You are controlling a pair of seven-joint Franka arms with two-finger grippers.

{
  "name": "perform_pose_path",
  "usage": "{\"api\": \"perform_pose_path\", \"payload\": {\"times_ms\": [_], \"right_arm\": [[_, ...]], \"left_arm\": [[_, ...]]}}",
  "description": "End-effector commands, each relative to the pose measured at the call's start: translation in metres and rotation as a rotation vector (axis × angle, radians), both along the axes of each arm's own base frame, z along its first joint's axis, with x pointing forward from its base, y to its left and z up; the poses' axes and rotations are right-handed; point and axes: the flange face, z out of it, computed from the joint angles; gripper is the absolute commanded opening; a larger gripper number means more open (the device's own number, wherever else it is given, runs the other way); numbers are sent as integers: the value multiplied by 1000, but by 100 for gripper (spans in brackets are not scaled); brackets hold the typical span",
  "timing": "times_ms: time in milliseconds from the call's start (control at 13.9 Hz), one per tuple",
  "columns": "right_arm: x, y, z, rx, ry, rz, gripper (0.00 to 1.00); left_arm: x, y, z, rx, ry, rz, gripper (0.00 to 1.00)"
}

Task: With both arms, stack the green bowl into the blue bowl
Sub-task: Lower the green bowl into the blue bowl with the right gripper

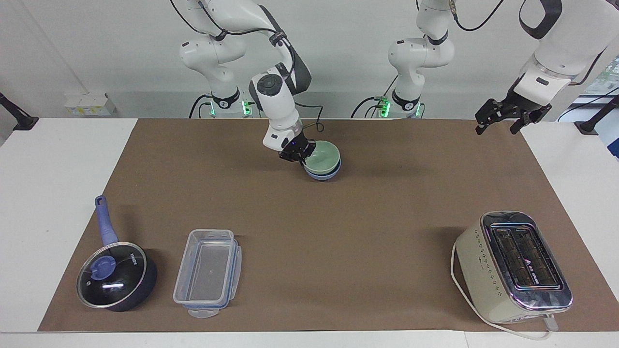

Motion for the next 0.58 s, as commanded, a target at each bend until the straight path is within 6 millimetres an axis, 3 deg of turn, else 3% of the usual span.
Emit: {"api": "perform_pose_path", "payload": {"times_ms": [0,288,360,503], "right_arm": [[-3,1,1,-8,-12,-23,0],[-6,9,-4,-11,-3,-9,1],[-6,9,-4,-11,-2,-9,8],[-6,9,-4,-11,-2,-9,34]], "left_arm": [[-2,3,2,16,12,-4,100],[-2,3,2,16,12,-4,100],[-2,3,2,16,12,-4,100],[-2,3,2,16,12,-4,100]]}}
